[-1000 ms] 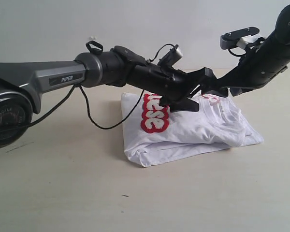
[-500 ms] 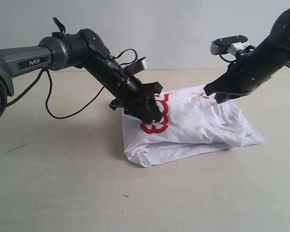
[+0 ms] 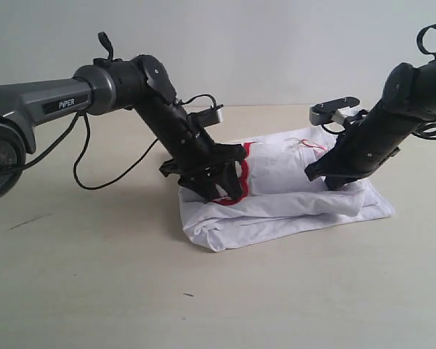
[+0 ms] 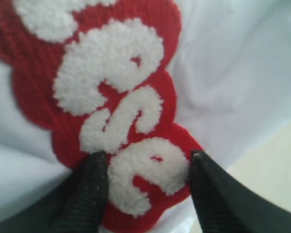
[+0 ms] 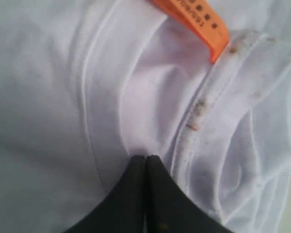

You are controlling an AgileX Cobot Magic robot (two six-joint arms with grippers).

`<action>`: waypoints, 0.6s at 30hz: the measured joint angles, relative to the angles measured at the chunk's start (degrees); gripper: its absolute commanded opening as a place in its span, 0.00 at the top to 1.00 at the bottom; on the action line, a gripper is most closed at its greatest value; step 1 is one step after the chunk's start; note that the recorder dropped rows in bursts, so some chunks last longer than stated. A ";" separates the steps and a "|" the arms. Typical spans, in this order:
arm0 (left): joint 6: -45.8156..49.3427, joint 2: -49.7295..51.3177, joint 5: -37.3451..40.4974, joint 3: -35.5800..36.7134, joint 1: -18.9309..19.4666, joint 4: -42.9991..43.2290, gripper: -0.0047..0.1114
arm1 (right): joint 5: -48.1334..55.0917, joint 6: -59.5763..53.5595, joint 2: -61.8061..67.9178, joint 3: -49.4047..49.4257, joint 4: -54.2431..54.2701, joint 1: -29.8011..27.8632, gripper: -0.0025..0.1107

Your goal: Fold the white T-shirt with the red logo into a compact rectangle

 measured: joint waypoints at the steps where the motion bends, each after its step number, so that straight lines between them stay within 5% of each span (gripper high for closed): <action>1: 0.00 0.00 0.00 0.00 0.00 0.00 0.61 | 0.00 0.77 0.00 0.00 -0.25 0.00 0.98; 5: 0.17 -0.80 -1.18 1.97 0.00 3.05 0.70 | 2.49 2.68 0.00 0.00 -1.45 0.00 0.98; 11: 3.24 -6.26 -2.46 11.76 0.73 8.91 0.47 | 4.79 2.82 -1.26 0.00 -1.59 0.35 0.98; 18: 4.24 -11.28 0.83 20.50 11.11 11.00 0.53 | 0.99 2.82 -8.51 0.00 -1.72 0.35 0.98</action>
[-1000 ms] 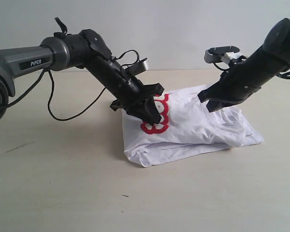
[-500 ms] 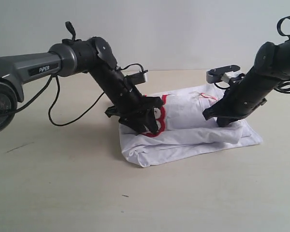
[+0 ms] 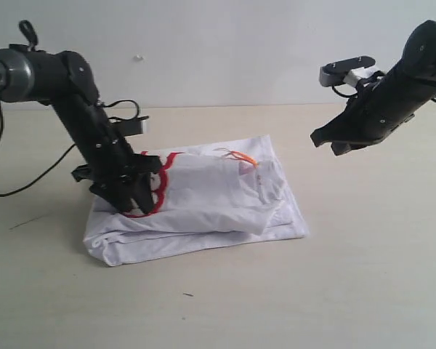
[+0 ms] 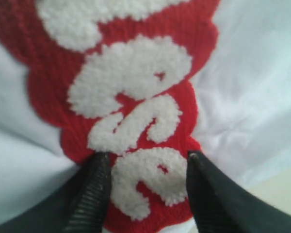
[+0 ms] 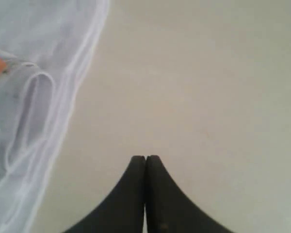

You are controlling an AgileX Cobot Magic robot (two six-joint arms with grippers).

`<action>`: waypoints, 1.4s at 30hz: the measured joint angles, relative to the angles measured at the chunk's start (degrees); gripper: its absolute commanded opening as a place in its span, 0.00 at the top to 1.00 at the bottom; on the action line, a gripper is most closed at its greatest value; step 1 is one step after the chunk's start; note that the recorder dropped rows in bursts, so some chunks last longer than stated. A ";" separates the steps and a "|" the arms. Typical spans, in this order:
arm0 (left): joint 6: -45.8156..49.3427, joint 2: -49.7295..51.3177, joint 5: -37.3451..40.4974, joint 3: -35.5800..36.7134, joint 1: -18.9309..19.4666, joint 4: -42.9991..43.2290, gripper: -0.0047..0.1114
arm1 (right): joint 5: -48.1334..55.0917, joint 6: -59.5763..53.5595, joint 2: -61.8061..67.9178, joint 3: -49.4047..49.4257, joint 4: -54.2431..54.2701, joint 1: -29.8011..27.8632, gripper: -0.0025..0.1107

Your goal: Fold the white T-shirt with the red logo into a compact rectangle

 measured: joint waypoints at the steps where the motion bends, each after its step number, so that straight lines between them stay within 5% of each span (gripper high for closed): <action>1: 0.52 -0.42 0.13 0.93 1.36 0.09 0.53 | -0.25 0.00 -0.50 0.00 0.07 0.00 0.98; 6: 5.70 -2.07 0.36 4.39 5.60 -5.24 0.47 | -0.27 -2.56 -1.35 0.00 4.03 0.00 0.98; 15: 13.14 -4.59 -0.17 6.09 5.82 -17.71 0.50 | -0.59 -12.31 0.94 0.00 13.47 3.72 0.98; 26: 11.43 -8.20 -0.41 6.53 10.01 -15.38 0.96 | -6.52 -12.47 8.42 0.00 14.37 8.98 0.98; 42: 11.70 -8.20 -2.72 8.77 11.16 -15.10 0.76 | -10.05 -21.69 8.33 -3.17 25.95 16.43 0.98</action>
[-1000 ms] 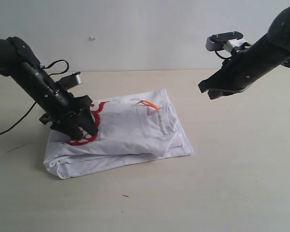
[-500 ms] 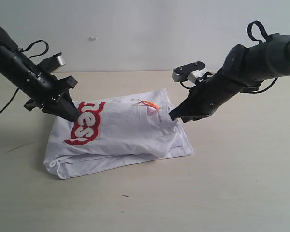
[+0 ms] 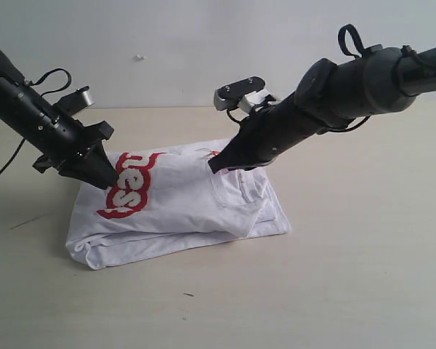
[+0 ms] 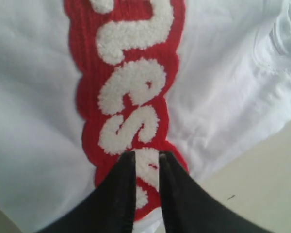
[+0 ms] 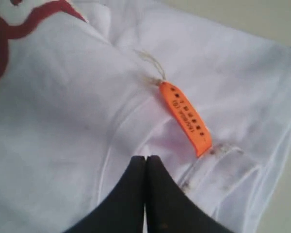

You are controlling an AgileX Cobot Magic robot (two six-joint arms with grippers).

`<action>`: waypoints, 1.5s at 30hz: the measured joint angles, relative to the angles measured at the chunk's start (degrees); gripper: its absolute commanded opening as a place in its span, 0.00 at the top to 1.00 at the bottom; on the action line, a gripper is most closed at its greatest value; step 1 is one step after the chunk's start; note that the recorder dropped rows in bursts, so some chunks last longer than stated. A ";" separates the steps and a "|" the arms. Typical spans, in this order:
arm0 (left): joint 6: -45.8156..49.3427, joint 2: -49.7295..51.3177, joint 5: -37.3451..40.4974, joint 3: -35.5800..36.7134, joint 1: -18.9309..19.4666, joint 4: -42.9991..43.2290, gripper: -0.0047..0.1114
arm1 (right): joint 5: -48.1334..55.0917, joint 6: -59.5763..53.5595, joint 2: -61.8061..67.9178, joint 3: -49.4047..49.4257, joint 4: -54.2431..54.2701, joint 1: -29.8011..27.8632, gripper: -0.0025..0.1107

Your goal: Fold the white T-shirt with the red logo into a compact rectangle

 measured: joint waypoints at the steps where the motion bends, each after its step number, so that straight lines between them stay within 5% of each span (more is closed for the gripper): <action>1: -0.13 0.00 0.11 0.04 0.27 -0.05 0.75 | -0.07 0.00 0.58 -0.28 0.00 0.15 0.98; 10: -0.64 0.00 1.97 1.59 1.84 -0.14 0.64 | -0.07 7.23 6.10 -1.04 -8.35 0.25 0.98; 21: -0.88 -0.43 2.09 2.04 2.12 -0.66 0.64 | 8.53 19.80 5.30 -2.14 -26.37 0.60 0.98; 35: -1.92 -0.82 2.09 2.08 2.12 -0.44 0.64 | 21.47 22.36 1.60 -1.25 -34.60 0.60 0.98; 45: -2.25 -5.51 2.18 2.18 2.66 -0.44 0.65 | 19.35 24.19 -3.70 -0.87 -37.28 0.60 0.98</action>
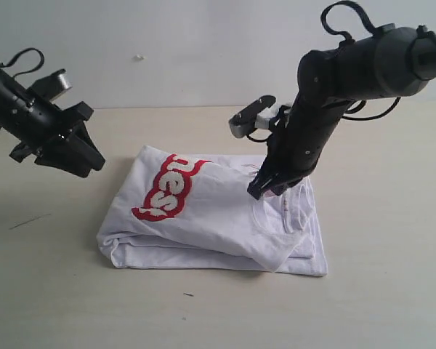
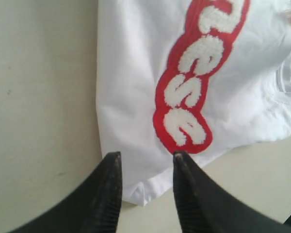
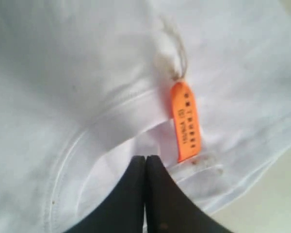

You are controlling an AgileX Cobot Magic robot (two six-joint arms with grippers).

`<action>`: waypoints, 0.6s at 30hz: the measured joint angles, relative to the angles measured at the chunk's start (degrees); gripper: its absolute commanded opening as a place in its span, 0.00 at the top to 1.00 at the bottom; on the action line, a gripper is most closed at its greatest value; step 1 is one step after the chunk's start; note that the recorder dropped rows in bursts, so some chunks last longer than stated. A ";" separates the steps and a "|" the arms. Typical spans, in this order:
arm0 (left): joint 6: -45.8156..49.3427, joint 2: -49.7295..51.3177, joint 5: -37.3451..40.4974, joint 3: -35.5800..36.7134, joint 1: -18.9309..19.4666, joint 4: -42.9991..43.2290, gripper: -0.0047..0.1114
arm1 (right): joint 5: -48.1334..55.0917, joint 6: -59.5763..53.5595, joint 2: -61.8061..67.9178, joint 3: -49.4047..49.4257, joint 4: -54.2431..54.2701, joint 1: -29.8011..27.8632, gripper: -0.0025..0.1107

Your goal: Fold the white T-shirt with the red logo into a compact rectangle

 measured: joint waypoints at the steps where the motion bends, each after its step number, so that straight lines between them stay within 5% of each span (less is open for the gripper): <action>1: 0.00 -0.91 0.00 0.00 -0.01 0.00 0.65 | -0.66 0.00 -0.53 0.00 0.00 0.00 0.98; 10: 0.00 -7.00 0.00 0.00 0.12 -0.64 0.65 | -5.41 3.98 -3.85 0.08 -0.15 0.00 0.98; 18: 3.66 -25.11 -6.44 8.12 0.12 -1.36 0.96 | -12.56 5.84 -18.61 1.87 -0.15 0.00 0.98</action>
